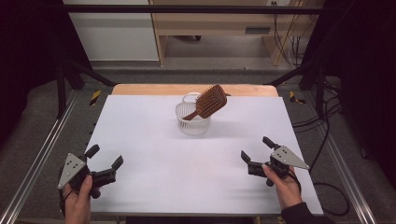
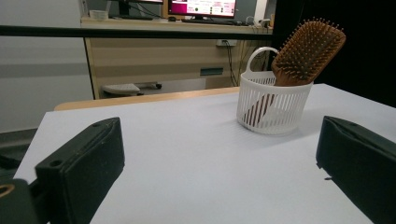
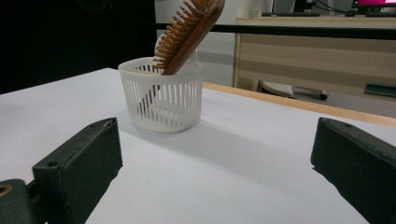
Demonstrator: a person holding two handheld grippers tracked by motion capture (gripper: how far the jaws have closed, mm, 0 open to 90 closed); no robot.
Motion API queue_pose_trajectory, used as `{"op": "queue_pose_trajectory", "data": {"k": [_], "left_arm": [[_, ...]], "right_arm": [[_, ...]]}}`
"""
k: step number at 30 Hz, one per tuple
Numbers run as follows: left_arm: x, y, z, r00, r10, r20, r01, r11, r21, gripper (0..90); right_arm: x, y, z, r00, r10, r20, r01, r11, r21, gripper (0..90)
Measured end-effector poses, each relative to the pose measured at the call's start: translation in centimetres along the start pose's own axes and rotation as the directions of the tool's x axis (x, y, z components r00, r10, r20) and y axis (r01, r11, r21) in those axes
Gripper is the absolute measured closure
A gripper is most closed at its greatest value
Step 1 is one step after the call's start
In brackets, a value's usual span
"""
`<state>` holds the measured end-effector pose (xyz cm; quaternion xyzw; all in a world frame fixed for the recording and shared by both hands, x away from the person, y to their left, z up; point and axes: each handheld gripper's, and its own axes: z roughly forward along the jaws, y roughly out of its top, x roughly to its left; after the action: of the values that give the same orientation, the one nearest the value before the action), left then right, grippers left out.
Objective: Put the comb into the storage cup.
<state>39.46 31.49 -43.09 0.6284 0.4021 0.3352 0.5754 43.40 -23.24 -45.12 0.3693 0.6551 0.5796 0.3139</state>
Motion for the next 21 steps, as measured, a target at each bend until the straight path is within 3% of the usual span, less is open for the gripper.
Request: {"op": "queue_pose_trajectory", "data": {"k": [11, 14, 21], "left_arm": [[-1.3, 0.1, 0.6, 0.9993, 0.024, 0.029, -0.023, 0.9996, -0.015, 1.0], [-1.6, 0.1, 0.8, 0.9989, 0.031, 0.035, -0.031, 0.9994, -0.013, 1.0], [-1.8, 0.0, 1.1, 0.9984, 0.043, 0.037, -0.043, 0.9991, -0.005, 1.0]], "right_arm": [[1.1, -0.7, 0.6, 0.9981, 0.013, -0.060, -0.012, 1.000, 0.020, 2.7], [1.5, -0.9, 0.6, 0.9967, -0.020, -0.079, 0.023, 0.999, 0.035, 2.7], [1.6, -1.2, 0.9, 0.9967, -0.037, -0.072, 0.042, 0.997, 0.070, 2.5]]}}
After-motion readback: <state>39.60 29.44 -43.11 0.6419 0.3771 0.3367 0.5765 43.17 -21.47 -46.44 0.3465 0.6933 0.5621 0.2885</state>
